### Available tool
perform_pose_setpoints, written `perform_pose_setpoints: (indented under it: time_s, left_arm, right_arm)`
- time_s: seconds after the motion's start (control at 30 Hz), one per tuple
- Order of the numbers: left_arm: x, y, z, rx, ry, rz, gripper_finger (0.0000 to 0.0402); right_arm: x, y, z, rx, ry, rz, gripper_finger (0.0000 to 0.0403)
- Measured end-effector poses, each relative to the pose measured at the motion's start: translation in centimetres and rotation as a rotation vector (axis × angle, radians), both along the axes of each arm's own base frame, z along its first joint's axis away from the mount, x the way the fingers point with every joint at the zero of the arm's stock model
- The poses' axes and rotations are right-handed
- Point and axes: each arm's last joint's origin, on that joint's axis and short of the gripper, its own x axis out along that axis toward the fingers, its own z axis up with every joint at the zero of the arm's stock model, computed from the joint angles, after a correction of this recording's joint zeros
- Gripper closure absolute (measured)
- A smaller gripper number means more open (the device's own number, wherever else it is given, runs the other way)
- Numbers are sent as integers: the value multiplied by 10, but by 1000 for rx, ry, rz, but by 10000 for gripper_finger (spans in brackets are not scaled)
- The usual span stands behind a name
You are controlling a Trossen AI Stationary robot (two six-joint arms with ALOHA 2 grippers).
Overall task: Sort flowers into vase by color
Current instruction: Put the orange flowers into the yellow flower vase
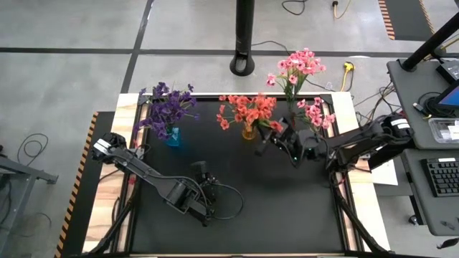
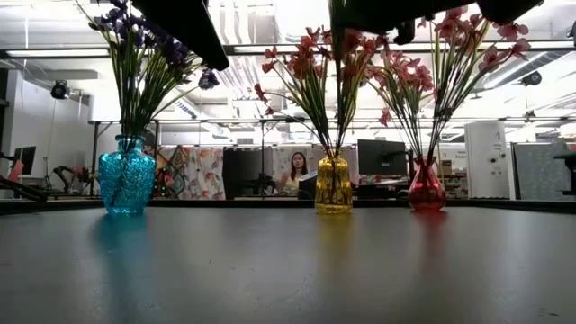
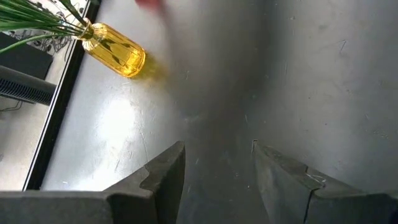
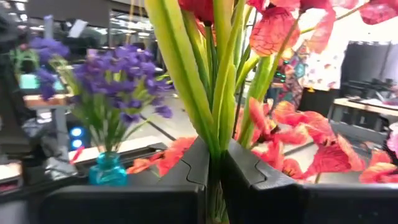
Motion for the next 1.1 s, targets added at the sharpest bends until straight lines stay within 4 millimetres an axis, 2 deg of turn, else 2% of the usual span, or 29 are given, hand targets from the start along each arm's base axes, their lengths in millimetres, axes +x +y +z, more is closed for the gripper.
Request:
perform_pose_setpoints:
  time_s: [0.2, 0.43, 0.8, 1.1]
  left_arm:
    - [0, 0, 0, 7, 3, -6, 233]
    - [0, 0, 0, 9, 4, -10, 233]
    - [0, 0, 0, 31, -3, -9, 233]
    - [0, 0, 0, 31, -4, -9, 233]
  right_arm:
    - [4, -21, -3, 20, -22, -23, 385]
    - [9, -36, -9, 2, -11, -84, 385]
    - [19, -40, -20, -42, -4, -102, 385]
    - [19, -48, -21, -68, 10, -140, 385]
